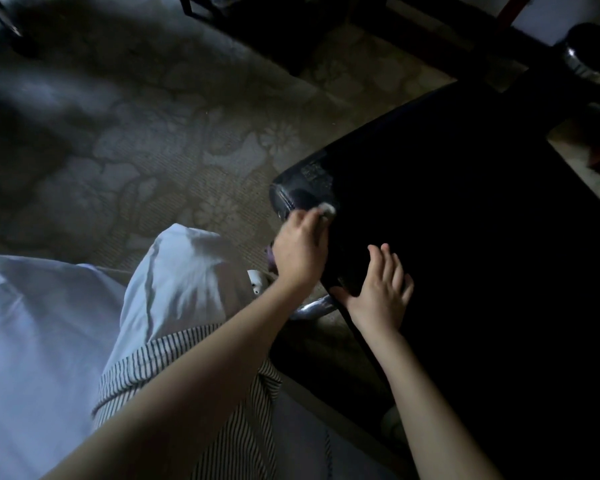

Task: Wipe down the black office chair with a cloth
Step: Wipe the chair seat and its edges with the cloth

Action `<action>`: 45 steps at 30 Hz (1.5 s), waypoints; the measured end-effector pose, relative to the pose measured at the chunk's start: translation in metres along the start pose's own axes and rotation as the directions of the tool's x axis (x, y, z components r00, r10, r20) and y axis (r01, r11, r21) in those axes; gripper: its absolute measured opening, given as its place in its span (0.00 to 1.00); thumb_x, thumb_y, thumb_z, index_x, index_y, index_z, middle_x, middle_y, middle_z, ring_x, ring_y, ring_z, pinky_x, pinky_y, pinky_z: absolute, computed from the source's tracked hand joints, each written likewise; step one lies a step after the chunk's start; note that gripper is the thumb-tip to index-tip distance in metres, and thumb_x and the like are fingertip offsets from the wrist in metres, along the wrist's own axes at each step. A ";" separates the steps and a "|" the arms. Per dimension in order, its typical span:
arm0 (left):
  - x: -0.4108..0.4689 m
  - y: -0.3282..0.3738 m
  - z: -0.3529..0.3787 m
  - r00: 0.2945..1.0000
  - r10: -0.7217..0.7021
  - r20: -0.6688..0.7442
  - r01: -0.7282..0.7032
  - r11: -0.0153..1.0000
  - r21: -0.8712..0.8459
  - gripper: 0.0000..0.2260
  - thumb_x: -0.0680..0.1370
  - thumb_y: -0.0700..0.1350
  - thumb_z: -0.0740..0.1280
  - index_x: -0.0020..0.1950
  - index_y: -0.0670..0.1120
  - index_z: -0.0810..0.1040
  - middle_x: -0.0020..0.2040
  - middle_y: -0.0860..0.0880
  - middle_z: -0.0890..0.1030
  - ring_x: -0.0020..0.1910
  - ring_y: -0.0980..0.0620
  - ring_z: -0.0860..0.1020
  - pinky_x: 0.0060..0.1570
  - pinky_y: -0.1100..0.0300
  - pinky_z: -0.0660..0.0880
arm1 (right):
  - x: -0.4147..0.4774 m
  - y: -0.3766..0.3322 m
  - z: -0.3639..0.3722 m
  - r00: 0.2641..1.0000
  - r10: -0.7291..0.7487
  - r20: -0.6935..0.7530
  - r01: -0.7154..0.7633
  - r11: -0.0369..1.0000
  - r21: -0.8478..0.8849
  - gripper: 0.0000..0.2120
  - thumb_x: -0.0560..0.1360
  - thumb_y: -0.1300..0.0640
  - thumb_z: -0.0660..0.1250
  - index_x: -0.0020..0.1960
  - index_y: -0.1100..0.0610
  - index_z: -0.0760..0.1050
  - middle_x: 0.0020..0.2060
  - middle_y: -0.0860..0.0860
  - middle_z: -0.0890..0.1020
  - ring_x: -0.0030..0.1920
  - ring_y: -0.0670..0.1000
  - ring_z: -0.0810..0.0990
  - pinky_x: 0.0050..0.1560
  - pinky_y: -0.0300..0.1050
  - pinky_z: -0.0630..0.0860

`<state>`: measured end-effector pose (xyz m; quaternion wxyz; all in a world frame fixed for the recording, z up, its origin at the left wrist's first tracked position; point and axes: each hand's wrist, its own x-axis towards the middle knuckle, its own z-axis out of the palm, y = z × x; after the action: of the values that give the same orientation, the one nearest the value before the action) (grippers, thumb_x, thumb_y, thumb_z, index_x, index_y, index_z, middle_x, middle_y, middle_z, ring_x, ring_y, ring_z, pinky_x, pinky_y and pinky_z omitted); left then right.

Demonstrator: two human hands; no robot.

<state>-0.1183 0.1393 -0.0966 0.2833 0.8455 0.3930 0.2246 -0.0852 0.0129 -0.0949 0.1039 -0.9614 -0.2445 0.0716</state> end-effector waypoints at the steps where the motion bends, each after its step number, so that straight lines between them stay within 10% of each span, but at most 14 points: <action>1: -0.016 0.005 0.002 0.996 0.089 0.028 -0.090 0.996 0.017 0.08 0.76 0.48 0.65 0.50 0.48 0.81 0.42 0.47 0.78 0.37 0.46 0.78 0.32 0.61 0.70 | -0.001 0.000 0.002 0.999 -0.008 -0.037 0.008 1.000 -0.001 0.40 0.58 0.50 0.79 0.67 0.59 0.71 0.68 0.59 0.71 0.67 0.60 0.69 0.63 0.61 0.64; 5: -0.057 0.018 0.004 0.941 0.294 0.166 -0.297 0.955 -0.007 0.11 0.76 0.50 0.61 0.50 0.49 0.81 0.40 0.49 0.77 0.35 0.49 0.77 0.28 0.61 0.68 | -0.006 0.005 0.003 0.998 0.023 -0.061 -0.019 0.997 0.075 0.28 0.72 0.47 0.53 0.70 0.55 0.68 0.71 0.55 0.68 0.71 0.55 0.66 0.66 0.53 0.55; 9: -0.024 0.011 0.003 0.855 0.471 0.217 -0.501 0.858 0.110 0.10 0.73 0.50 0.62 0.48 0.48 0.80 0.39 0.47 0.76 0.34 0.46 0.77 0.26 0.59 0.69 | -0.004 0.012 0.004 0.998 -0.040 -0.043 0.043 0.996 0.072 0.40 0.57 0.47 0.77 0.66 0.57 0.71 0.66 0.57 0.74 0.65 0.57 0.71 0.62 0.52 0.58; 18: 0.057 0.004 0.004 0.980 0.140 0.142 -0.162 0.974 0.160 0.12 0.79 0.50 0.62 0.55 0.45 0.79 0.49 0.43 0.76 0.48 0.41 0.77 0.38 0.53 0.70 | -0.007 0.012 0.002 0.998 -0.056 -0.020 0.057 0.997 0.051 0.46 0.53 0.46 0.81 0.67 0.58 0.71 0.67 0.58 0.72 0.66 0.59 0.71 0.63 0.56 0.62; 31: -0.050 0.015 -0.019 0.935 0.222 0.278 -0.209 0.975 -0.076 0.12 0.75 0.49 0.68 0.56 0.46 0.78 0.48 0.47 0.76 0.43 0.46 0.79 0.35 0.53 0.76 | -0.026 0.038 -0.010 0.988 -0.138 0.076 0.137 0.990 0.014 0.41 0.68 0.39 0.71 0.74 0.53 0.60 0.75 0.52 0.60 0.74 0.51 0.57 0.71 0.51 0.51; 36: -0.031 0.005 -0.042 0.987 -0.092 0.128 0.111 0.983 -0.147 0.10 0.77 0.49 0.66 0.56 0.48 0.78 0.51 0.48 0.76 0.47 0.49 0.77 0.44 0.62 0.70 | -0.035 0.046 -0.024 0.969 -0.141 0.202 0.148 0.989 -0.022 0.42 0.70 0.40 0.69 0.76 0.49 0.50 0.77 0.48 0.50 0.76 0.48 0.47 0.73 0.49 0.43; 45: 0.020 -0.039 -0.027 0.783 -0.617 0.082 0.622 0.773 -0.122 0.14 0.79 0.50 0.61 0.62 0.48 0.76 0.58 0.41 0.76 0.57 0.43 0.75 0.58 0.53 0.70 | -0.022 0.038 -0.040 0.952 -0.185 0.243 0.196 0.980 -0.022 0.44 0.71 0.39 0.67 0.77 0.49 0.47 0.77 0.52 0.48 0.76 0.52 0.46 0.73 0.51 0.39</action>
<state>-0.1437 0.1835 -0.0991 0.4083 0.6508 0.6268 0.1303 -0.0796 -0.0368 -0.0627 0.0579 -0.9198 -0.3484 0.1711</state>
